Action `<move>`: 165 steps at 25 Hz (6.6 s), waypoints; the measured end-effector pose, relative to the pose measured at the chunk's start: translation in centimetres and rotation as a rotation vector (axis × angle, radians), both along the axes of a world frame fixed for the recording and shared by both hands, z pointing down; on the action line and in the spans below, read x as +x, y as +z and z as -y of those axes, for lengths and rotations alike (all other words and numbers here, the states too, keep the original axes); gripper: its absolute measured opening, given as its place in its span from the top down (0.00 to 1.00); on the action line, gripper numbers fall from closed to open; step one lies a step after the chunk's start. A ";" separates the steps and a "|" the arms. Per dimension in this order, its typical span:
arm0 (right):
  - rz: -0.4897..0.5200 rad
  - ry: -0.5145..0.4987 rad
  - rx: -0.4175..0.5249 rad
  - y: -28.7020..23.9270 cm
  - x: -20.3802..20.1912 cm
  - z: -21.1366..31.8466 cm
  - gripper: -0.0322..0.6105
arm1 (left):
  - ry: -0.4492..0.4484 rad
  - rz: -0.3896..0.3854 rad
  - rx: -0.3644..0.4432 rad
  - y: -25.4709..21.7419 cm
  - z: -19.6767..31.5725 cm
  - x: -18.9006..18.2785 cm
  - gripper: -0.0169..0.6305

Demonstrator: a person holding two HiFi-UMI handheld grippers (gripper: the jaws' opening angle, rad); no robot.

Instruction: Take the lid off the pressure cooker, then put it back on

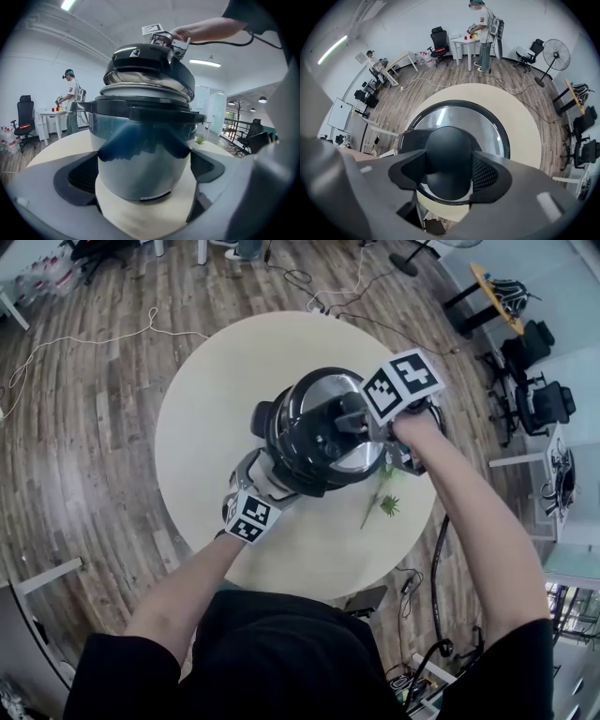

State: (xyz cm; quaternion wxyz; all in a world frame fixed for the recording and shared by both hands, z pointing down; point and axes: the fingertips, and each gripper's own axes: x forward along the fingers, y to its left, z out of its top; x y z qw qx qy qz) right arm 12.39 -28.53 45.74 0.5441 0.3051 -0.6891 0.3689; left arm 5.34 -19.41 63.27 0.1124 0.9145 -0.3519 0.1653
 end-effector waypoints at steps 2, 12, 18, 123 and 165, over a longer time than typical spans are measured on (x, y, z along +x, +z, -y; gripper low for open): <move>-0.015 -0.018 -0.001 0.7 -0.6 0.1 0.50 | -0.001 -0.001 0.002 0.1 0.0 -0.2 0.06; -0.028 -0.074 -0.030 2.4 -2.0 0.5 0.50 | -0.002 -0.002 0.003 -0.1 0.1 0.0 0.06; -0.035 -0.094 -0.034 2.6 -2.0 0.6 0.50 | -0.002 -0.005 0.007 -0.2 0.2 0.2 0.06; 0.426 0.225 0.938 -6.1 4.6 -11.7 0.87 | -0.159 -0.215 0.257 -25.3 0.9 -9.8 0.94; 0.439 0.327 1.440 -15.5 6.5 -14.7 0.94 | -0.193 -0.246 0.480 -36.2 -2.5 -5.7 0.97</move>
